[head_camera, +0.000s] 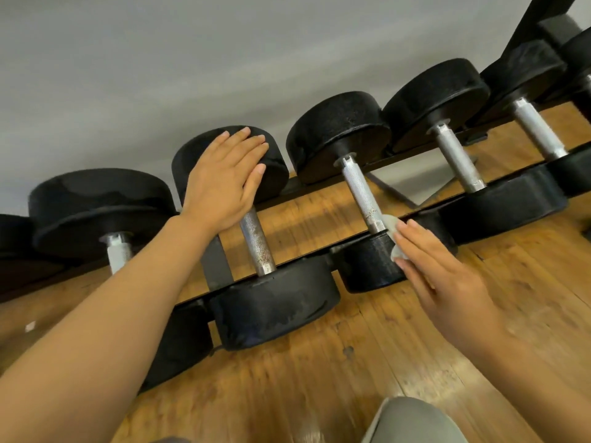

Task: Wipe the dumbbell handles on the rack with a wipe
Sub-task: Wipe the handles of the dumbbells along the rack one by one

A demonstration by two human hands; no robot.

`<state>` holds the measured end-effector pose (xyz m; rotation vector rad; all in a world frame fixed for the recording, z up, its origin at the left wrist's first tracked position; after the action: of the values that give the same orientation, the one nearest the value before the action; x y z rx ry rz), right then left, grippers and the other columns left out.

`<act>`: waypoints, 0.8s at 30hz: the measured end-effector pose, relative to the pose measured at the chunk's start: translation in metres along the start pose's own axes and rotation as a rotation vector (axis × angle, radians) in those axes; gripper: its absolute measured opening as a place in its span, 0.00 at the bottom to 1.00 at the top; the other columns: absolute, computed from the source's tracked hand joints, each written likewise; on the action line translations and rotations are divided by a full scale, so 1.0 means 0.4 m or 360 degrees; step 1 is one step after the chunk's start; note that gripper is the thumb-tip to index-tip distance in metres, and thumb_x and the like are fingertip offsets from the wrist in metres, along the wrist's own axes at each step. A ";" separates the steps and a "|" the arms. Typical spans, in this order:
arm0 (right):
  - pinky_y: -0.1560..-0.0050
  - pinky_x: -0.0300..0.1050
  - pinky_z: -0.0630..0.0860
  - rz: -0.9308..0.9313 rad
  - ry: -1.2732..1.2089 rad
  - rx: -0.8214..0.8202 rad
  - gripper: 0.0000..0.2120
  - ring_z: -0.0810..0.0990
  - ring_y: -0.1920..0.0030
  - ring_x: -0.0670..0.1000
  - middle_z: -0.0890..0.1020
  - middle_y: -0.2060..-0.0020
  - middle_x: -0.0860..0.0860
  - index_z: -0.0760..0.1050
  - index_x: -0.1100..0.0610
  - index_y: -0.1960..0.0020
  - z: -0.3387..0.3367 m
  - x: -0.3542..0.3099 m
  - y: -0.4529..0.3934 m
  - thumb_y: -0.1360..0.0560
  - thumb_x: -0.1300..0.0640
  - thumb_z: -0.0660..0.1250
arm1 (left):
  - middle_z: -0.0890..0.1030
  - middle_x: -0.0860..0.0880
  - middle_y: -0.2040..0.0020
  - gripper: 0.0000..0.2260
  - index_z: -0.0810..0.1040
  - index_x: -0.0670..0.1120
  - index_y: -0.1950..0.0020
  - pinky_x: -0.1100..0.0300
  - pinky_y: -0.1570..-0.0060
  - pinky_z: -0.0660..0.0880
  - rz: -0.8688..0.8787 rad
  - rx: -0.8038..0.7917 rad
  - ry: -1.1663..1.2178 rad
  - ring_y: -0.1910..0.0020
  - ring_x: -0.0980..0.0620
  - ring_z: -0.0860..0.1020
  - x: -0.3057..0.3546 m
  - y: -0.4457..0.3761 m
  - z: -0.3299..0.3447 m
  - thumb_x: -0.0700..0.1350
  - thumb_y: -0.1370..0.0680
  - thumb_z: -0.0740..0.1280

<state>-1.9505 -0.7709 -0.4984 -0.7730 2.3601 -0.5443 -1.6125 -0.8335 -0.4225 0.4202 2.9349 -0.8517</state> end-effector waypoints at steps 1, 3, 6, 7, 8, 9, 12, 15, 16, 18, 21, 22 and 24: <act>0.31 0.53 0.70 -0.0013 -0.0029 0.0008 0.18 0.69 0.28 0.48 0.73 0.30 0.52 0.73 0.60 0.31 0.003 -0.006 0.001 0.20 0.58 0.63 | 0.74 0.43 0.29 0.23 0.73 0.41 0.28 0.49 0.24 0.56 0.0004 -0.0003 0.0000 0.25 0.45 0.66 -0.002 0.000 -0.001 0.51 0.15 0.50; 0.32 0.51 0.71 -0.0010 -0.0143 0.0046 0.18 0.70 0.29 0.48 0.74 0.31 0.51 0.74 0.60 0.32 0.010 -0.043 -0.001 0.22 0.59 0.64 | 0.74 0.44 0.29 0.23 0.73 0.41 0.28 0.49 0.24 0.57 0.0019 0.0004 0.0001 0.25 0.46 0.67 -0.006 0.002 0.003 0.51 0.15 0.50; 0.31 0.44 0.69 0.0058 -0.0430 0.0095 0.18 0.71 0.29 0.48 0.74 0.31 0.52 0.73 0.60 0.32 0.055 -0.165 0.015 0.22 0.62 0.65 | 0.75 0.44 0.29 0.23 0.74 0.41 0.29 0.50 0.24 0.57 0.0037 0.0051 0.0038 0.26 0.46 0.67 -0.009 0.001 0.011 0.51 0.15 0.50; 0.30 0.44 0.68 0.0074 -0.0524 0.0078 0.19 0.70 0.29 0.49 0.73 0.30 0.52 0.71 0.60 0.31 0.079 -0.215 0.029 0.21 0.65 0.65 | 0.75 0.44 0.29 0.23 0.74 0.41 0.29 0.51 0.24 0.56 0.0032 0.0067 0.0052 0.26 0.47 0.67 -0.009 0.002 0.013 0.51 0.15 0.51; 0.29 0.43 0.66 0.0093 -0.0594 0.0034 0.20 0.68 0.28 0.50 0.71 0.28 0.51 0.70 0.60 0.30 0.105 -0.261 0.045 0.21 0.66 0.64 | 0.75 0.44 0.29 0.23 0.74 0.42 0.29 0.51 0.24 0.55 0.0027 0.0075 0.0059 0.26 0.47 0.67 -0.009 0.003 0.014 0.51 0.15 0.51; 0.28 0.44 0.64 0.0132 -0.0630 -0.0028 0.20 0.66 0.26 0.50 0.68 0.26 0.49 0.68 0.60 0.28 0.133 -0.299 0.064 0.20 0.65 0.62 | 0.75 0.45 0.29 0.23 0.74 0.42 0.28 0.52 0.24 0.55 0.0027 0.0077 0.0065 0.26 0.47 0.67 -0.010 0.003 0.015 0.52 0.15 0.51; 0.26 0.49 0.58 0.0346 -0.0538 -0.0109 0.25 0.56 0.22 0.49 0.58 0.22 0.44 0.58 0.55 0.22 0.188 -0.373 0.111 0.18 0.56 0.56 | 0.75 0.44 0.30 0.22 0.74 0.42 0.29 0.51 0.24 0.55 0.0055 0.0089 0.0095 0.26 0.47 0.67 -0.015 0.004 0.018 0.51 0.15 0.51; 0.24 0.45 0.51 0.0467 -0.0372 -0.0090 0.26 0.49 0.22 0.45 0.51 0.21 0.40 0.52 0.54 0.20 0.193 -0.403 0.061 0.17 0.49 0.51 | 0.76 0.43 0.31 0.22 0.75 0.41 0.30 0.51 0.24 0.56 0.0106 0.0142 0.0093 0.27 0.46 0.69 -0.019 0.001 0.026 0.51 0.15 0.52; 0.24 0.42 0.49 0.0498 -0.0356 -0.0105 0.26 0.48 0.22 0.42 0.49 0.22 0.38 0.51 0.52 0.21 0.189 -0.406 0.028 0.17 0.46 0.49 | 0.76 0.43 0.31 0.22 0.75 0.41 0.30 0.51 0.24 0.56 0.0110 0.0157 0.0093 0.27 0.45 0.69 -0.020 0.001 0.026 0.51 0.15 0.51; 0.23 0.41 0.47 0.0579 -0.0396 -0.0170 0.26 0.45 0.24 0.37 0.47 0.24 0.34 0.48 0.46 0.22 0.183 -0.398 -0.024 0.18 0.42 0.44 | 0.77 0.43 0.32 0.22 0.76 0.40 0.31 0.52 0.25 0.56 0.0104 0.0177 0.0084 0.28 0.45 0.70 -0.021 -0.001 0.029 0.51 0.15 0.51; 0.23 0.42 0.48 0.0566 -0.0408 -0.0203 0.25 0.47 0.23 0.40 0.48 0.22 0.36 0.49 0.49 0.22 0.178 -0.406 0.001 0.17 0.45 0.46 | 0.77 0.43 0.32 0.22 0.76 0.41 0.31 0.52 0.25 0.56 0.0112 0.0176 0.0093 0.28 0.45 0.70 -0.022 -0.004 0.033 0.50 0.15 0.50; 0.24 0.43 0.49 0.0559 -0.0420 -0.0181 0.25 0.48 0.22 0.42 0.49 0.22 0.38 0.50 0.50 0.21 0.178 -0.414 0.035 0.17 0.47 0.48 | 0.77 0.43 0.32 0.22 0.76 0.40 0.31 0.51 0.25 0.56 0.0118 0.0189 0.0094 0.28 0.45 0.70 -0.023 -0.003 0.035 0.50 0.15 0.50; 0.24 0.45 0.51 0.0586 -0.0456 -0.0130 0.25 0.51 0.22 0.45 0.52 0.22 0.40 0.52 0.52 0.21 0.178 -0.427 0.086 0.16 0.49 0.50 | 0.78 0.43 0.33 0.22 0.76 0.40 0.32 0.51 0.25 0.57 0.0130 0.0231 0.0082 0.29 0.45 0.71 -0.026 -0.004 0.040 0.50 0.15 0.51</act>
<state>-1.8063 -0.6502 -0.5006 -0.4016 2.1914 -0.1691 -1.6032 -0.8457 -0.4339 0.5749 2.8890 -1.0619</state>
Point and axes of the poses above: each hand's wrist, its own y-axis away from the middle knuckle, its own z-axis out of the palm, x = y × z, the point moved 1 cm from there along -y, towards the middle knuckle
